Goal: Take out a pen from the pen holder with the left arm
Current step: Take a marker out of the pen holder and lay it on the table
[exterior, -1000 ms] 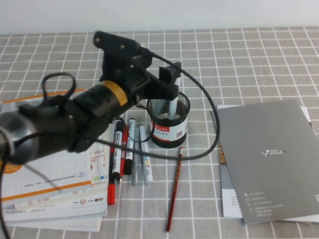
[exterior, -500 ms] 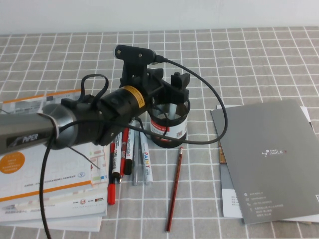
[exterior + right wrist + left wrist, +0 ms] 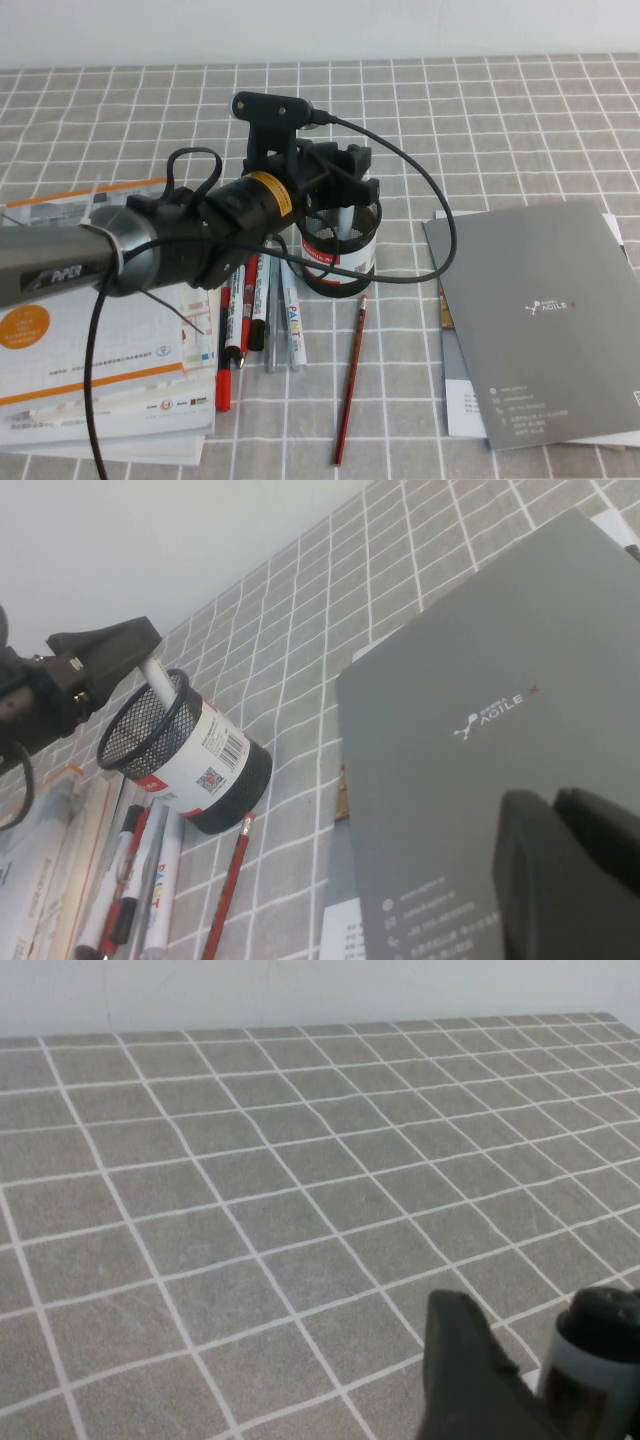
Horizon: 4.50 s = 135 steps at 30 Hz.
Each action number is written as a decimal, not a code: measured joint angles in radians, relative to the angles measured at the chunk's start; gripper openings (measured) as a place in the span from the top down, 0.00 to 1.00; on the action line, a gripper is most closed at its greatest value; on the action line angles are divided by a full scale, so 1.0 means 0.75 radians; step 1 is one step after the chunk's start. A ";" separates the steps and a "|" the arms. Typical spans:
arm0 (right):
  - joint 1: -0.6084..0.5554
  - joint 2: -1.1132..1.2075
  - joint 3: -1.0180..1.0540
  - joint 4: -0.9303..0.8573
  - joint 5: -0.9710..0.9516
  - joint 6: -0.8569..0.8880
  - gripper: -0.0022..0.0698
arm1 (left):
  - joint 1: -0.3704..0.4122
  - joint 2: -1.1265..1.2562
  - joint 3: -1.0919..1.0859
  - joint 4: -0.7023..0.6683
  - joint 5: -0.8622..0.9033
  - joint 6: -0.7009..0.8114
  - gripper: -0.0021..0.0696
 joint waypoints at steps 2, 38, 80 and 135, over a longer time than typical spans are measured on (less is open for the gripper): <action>0.000 0.000 0.000 0.000 0.000 0.000 0.99 | 0.006 0.000 0.000 0.003 0.013 -0.003 0.62; 0.000 0.000 0.000 0.000 0.000 0.000 0.99 | 0.088 -0.745 -0.002 -0.575 1.293 0.721 0.80; 0.000 0.000 0.000 0.000 0.000 0.000 0.99 | 0.309 -0.136 -0.090 -1.154 1.302 0.997 0.40; 0.000 0.000 0.000 0.000 0.000 0.000 0.99 | 0.189 -1.898 1.586 -0.370 0.757 0.884 0.97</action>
